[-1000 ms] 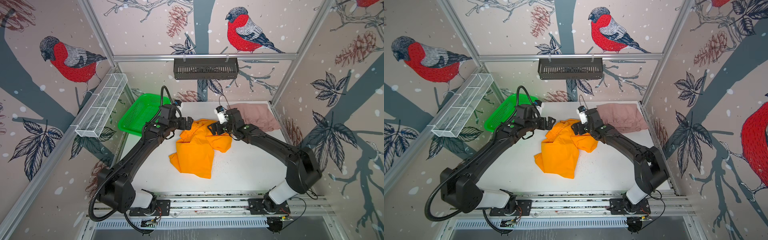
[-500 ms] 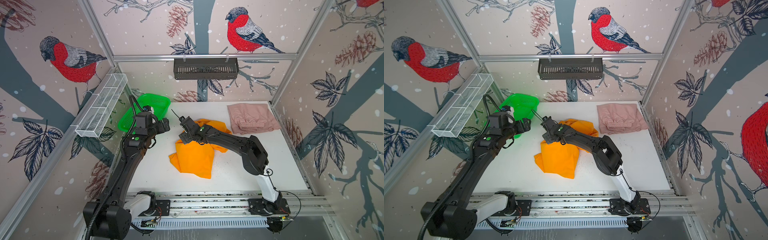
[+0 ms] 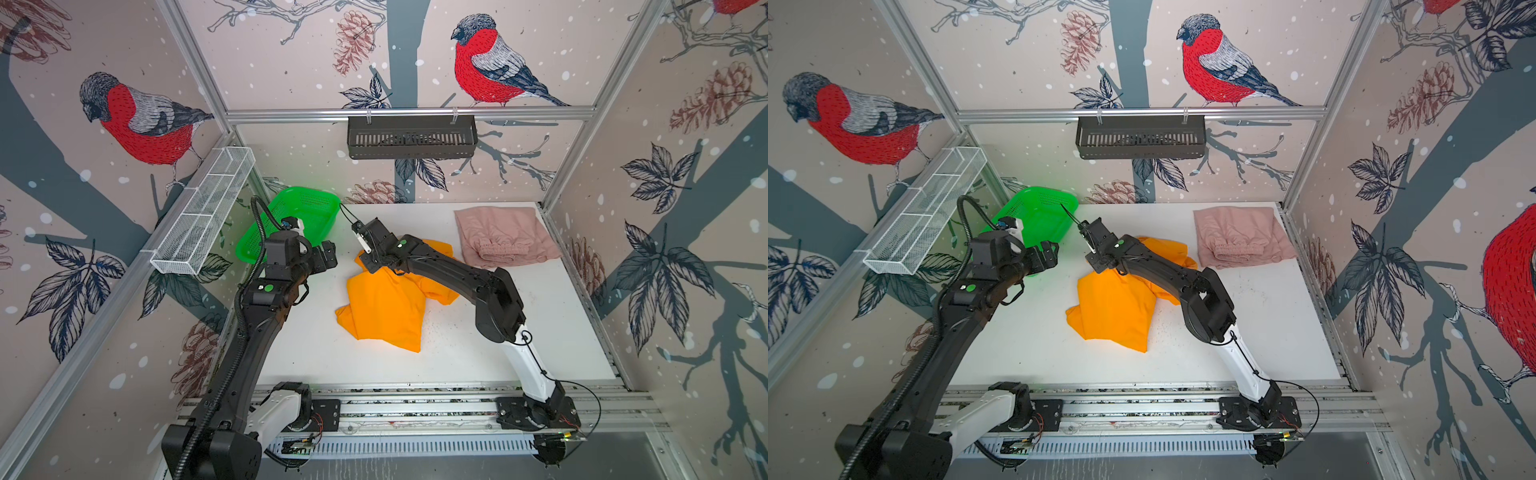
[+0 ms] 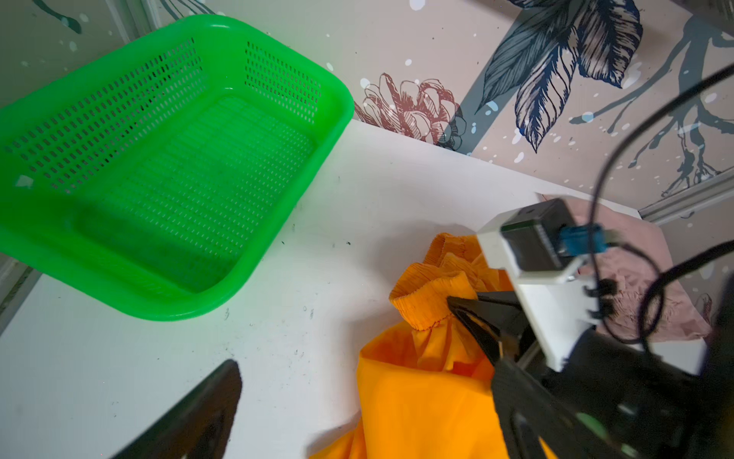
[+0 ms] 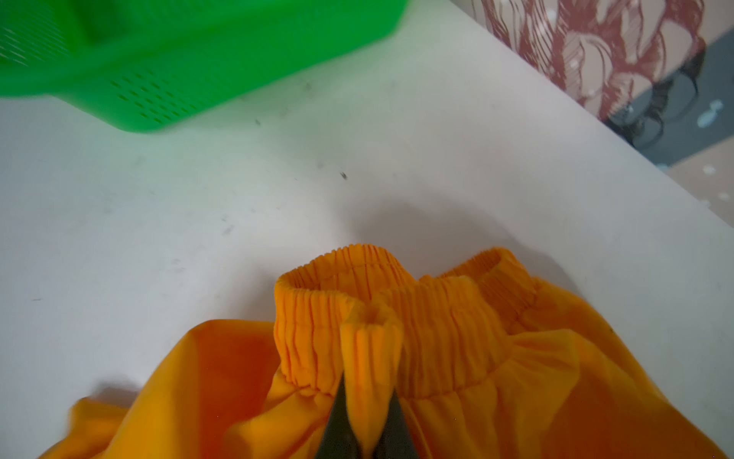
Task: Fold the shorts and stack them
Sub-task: 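Grasp the orange shorts' waistband with the right gripper while the left releases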
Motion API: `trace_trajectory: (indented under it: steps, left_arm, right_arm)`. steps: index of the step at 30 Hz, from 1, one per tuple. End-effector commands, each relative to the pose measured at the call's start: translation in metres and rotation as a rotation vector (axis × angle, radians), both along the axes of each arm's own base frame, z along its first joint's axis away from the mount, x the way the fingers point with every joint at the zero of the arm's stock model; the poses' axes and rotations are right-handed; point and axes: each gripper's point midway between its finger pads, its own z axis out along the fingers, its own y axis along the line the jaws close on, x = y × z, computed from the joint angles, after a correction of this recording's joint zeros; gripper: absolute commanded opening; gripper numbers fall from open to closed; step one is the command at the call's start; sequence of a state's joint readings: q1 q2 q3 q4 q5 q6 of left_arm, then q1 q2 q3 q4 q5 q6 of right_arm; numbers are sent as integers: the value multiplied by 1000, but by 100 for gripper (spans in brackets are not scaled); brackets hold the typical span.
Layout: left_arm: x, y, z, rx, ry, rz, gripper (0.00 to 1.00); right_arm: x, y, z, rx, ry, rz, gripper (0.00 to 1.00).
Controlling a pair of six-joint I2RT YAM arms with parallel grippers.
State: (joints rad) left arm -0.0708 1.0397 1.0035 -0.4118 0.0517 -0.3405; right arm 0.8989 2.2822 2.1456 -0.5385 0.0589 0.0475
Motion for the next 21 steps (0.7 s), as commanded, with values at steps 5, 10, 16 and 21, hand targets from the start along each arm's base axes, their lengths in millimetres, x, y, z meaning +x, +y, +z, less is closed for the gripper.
trace_trajectory:
  steps: [5, 10, 16, 21]
  left_arm:
    - [0, 26, 22, 27, -37, 57, 98]
    - [5, 17, 40, 36, -87, -12, 98]
    - [12, -34, 32, -27, -112, -274, 98]
    - [18, -83, -3, -23, -33, -404, 98]
  right_arm:
    - [-64, 2, 156, 408, 5, 515, 3]
    - [-80, -66, 195, 602, 63, 664, 3]
    - [-59, -146, 146, 661, 200, 566, 7]
    - [-27, -187, 71, 599, 264, 329, 16]
